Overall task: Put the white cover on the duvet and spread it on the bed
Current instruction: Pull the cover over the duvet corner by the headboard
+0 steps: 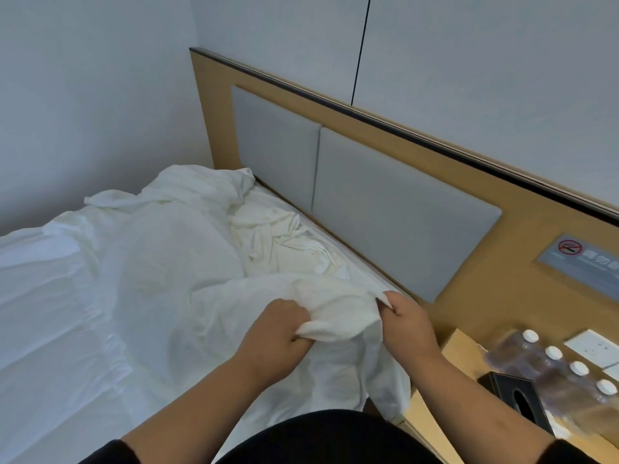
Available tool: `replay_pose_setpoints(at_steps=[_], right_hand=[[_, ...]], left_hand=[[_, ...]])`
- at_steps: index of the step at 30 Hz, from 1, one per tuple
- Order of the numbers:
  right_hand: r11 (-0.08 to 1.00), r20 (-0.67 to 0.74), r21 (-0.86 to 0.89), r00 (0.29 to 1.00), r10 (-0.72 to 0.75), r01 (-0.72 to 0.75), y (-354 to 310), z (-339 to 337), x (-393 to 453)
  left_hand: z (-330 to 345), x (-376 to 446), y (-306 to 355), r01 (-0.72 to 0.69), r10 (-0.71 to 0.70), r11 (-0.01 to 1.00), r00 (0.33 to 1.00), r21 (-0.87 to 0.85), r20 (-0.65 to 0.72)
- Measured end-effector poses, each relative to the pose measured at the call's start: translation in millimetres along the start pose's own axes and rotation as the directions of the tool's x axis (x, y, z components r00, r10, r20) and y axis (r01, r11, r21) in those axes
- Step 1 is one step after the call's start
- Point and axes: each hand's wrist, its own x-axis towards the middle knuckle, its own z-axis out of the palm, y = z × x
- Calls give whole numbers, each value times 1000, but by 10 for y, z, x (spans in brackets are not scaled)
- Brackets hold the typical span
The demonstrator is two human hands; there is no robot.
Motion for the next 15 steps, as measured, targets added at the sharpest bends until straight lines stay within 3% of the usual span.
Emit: replay_pose_setpoints(at_steps=[2, 4, 7, 10, 12, 15], right_hand=[[1000, -54, -2, 998, -12, 12, -70, -29, 123], [998, -62, 15, 996, -66, 67, -164, -57, 213], [956, 39, -97, 961, -273, 276, -416, -179, 259], [686, 277, -425, 806, -523, 591, -756, -468, 347], [517, 461, -475, 702, -543, 712, -1057, -659, 364], [520, 644, -347, 601, -474, 781, -1254, -713, 378]], left_hand=[[74, -65, -26, -50, 32, 996, 973, 73, 229], [165, -126, -96, 0, -38, 996, 906, 90, 421], [237, -143, -198, 118, -136, 991, 839, 68, 527], [253, -41, -208, 133, -149, 989, 826, 69, 543], [281, 42, -173, 192, -181, 981, 812, 40, 554], [446, 153, -137, 196, -225, 973, 733, 117, 642]])
